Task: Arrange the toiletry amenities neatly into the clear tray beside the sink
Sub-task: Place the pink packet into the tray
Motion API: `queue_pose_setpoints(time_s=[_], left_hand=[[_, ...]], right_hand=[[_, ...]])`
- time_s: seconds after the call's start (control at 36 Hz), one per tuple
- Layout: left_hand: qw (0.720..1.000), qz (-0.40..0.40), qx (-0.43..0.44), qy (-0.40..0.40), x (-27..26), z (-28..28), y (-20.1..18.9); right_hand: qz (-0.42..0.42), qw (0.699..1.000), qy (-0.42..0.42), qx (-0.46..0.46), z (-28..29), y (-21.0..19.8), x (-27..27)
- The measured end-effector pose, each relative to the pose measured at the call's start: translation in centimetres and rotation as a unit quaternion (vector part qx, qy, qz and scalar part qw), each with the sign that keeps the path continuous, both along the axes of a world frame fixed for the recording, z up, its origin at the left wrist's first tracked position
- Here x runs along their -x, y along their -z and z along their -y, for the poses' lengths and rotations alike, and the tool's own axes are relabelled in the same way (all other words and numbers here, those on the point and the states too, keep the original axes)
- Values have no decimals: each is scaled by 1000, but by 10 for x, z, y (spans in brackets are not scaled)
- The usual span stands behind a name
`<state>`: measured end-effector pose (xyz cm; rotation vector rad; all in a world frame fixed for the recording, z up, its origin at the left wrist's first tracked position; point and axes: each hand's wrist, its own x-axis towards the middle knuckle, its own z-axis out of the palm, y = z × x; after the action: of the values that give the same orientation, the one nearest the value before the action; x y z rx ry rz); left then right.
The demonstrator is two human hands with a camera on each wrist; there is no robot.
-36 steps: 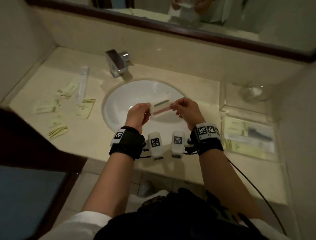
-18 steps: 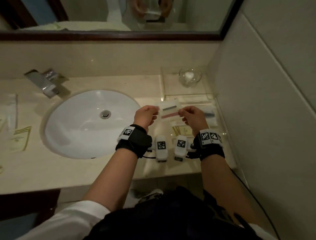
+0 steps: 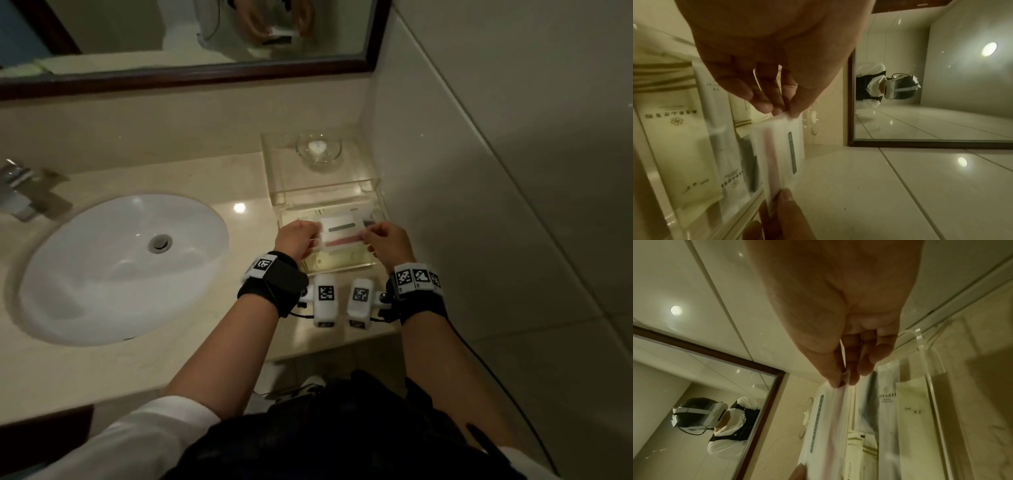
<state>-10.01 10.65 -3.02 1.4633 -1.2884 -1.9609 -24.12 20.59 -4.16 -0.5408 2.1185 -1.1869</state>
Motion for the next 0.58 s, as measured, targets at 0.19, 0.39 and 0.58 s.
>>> queue_pose_setpoints(time_s=[0.19,0.39,0.58], left_hand=[[1000,15,-5,16,22,-3,11],[999,26,4,24,27,5,17],[999,35,-4,28,26,21,24]], right_hand=[[11,1000,19,-5,-7,14,21],[29,999,7,-19,1,23,25],[35,999,-14,-36,17,27,26]])
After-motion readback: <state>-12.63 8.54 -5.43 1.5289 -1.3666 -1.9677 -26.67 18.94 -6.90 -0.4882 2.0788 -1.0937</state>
